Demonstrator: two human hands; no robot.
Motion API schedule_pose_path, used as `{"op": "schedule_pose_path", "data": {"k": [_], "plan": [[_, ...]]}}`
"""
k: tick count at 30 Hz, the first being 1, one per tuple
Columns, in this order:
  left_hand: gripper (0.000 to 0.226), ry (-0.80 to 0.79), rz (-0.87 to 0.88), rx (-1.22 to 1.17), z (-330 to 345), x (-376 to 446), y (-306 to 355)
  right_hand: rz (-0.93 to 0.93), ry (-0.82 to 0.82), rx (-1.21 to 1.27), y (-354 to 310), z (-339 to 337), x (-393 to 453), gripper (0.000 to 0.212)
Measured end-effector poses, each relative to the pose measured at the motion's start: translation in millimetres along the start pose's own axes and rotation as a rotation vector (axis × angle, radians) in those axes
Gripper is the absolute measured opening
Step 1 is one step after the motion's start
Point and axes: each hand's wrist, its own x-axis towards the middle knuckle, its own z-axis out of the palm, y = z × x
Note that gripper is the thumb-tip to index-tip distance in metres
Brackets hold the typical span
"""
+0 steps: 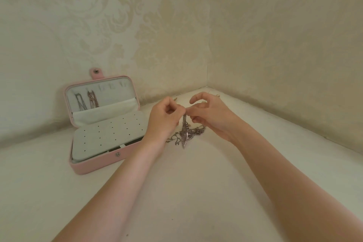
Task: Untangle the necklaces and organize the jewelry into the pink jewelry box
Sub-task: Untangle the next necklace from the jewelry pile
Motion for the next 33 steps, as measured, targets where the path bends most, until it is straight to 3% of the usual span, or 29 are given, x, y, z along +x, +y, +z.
{"op": "schedule_pose_path", "data": {"k": [3,5,9,14,19,25,28,33], "plan": [[0.025,-0.037,0.089,0.141,0.1,0.6,-1.4,0.04,-0.029,-0.123,-2.1,-2.5,-1.8,0.016],[0.028,-0.062,0.141,0.215,-0.7,0.4,-2.9,0.017,-0.002,-0.333,-2.5,-3.0,-2.0,0.01],[0.031,-0.059,0.148,0.204,-1.2,0.5,-2.8,-0.044,0.063,-0.608,-3.9,-1.1,-1.5,0.01],[0.029,-0.037,-0.014,0.018,-1.2,-1.0,0.8,-0.019,0.146,-0.432,-2.3,-1.4,0.4,0.018],[0.026,0.016,-0.123,-0.082,-0.4,-0.4,0.2,0.017,0.174,-0.435,-1.8,-1.7,1.2,0.024],[0.022,-0.116,-0.155,0.051,1.7,-1.5,1.1,0.133,0.089,-0.128,0.6,5.3,0.8,0.023],[0.02,-0.148,-0.176,0.039,2.7,-1.4,0.8,0.068,0.104,-0.251,1.6,9.3,1.5,0.021],[0.022,-0.088,-0.339,-0.298,-2.8,3.7,7.4,-0.102,0.124,-0.38,-1.1,12.8,-0.2,0.031]]}}
